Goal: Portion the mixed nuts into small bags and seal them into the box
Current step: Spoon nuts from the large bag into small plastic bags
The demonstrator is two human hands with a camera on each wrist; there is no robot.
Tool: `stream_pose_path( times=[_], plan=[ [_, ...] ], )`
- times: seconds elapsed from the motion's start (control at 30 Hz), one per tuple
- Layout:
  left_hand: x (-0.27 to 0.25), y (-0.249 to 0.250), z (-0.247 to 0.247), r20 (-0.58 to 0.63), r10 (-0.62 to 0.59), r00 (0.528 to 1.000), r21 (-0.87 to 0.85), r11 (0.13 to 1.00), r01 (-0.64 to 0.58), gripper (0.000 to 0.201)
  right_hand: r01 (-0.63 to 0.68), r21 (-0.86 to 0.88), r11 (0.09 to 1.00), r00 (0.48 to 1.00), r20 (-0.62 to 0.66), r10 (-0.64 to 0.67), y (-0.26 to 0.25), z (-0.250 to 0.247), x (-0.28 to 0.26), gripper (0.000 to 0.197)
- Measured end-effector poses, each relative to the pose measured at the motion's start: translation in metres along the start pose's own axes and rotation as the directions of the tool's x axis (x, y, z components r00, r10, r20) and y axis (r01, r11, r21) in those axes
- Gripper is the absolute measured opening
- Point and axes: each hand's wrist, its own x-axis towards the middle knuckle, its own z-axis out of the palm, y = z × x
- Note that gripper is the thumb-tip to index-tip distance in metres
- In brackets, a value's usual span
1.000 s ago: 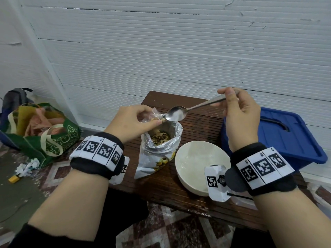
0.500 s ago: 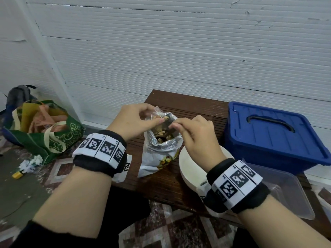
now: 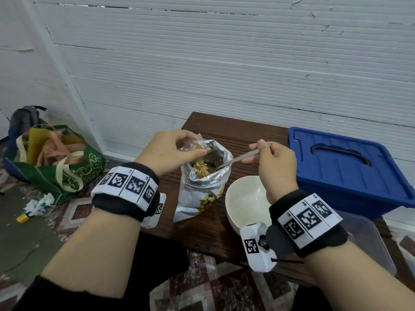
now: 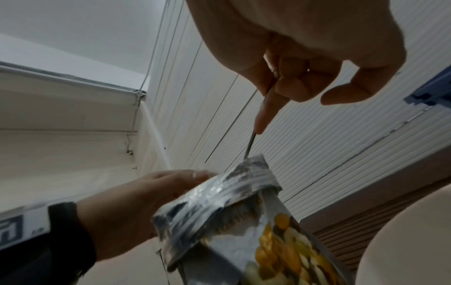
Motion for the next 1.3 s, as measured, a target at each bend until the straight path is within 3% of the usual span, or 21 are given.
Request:
stream_pose_path(
  times=[0.1,0.37,0.57,0.93,1.17,1.3],
  plan=[
    [0.000,0.000,-0.001,0.013,-0.010,1.000,-0.011,1.000,0.010,0.031,-0.041,-0.006,0.999,0.998,-0.045,0.040,-0.003,-0.004,0.004,0.030],
    [0.000,-0.001,-0.006,0.006,-0.036,0.999,-0.005,0.999,0.036,0.031,-0.005,-0.048,0.999,0.986,-0.169,-0.003,-0.014,-0.023,0.019,0.033],
    [-0.003,0.003,-0.008,0.080,-0.005,0.997,0.000,1.000,0.005,0.031,0.025,-0.024,0.999,0.977,-0.212,-0.029,-0.017,-0.030,0.026,0.031],
    [-0.004,0.016,-0.001,0.106,0.031,0.994,0.157,0.986,-0.048,0.036,0.074,-0.051,0.996,0.995,-0.070,-0.077,-0.030,-0.014,0.026,0.032],
    [-0.003,0.021,0.007,0.043,0.082,0.996,0.058,0.995,-0.084,0.029,0.143,-0.023,0.989,0.990,0.006,-0.143,-0.034,-0.007,0.023,0.030],
    [0.000,0.020,0.013,-0.010,0.085,0.996,-0.047,0.995,-0.085,0.032,0.259,0.104,0.960,0.959,0.094,-0.269,-0.038,-0.003,0.018,0.023]
  ],
)
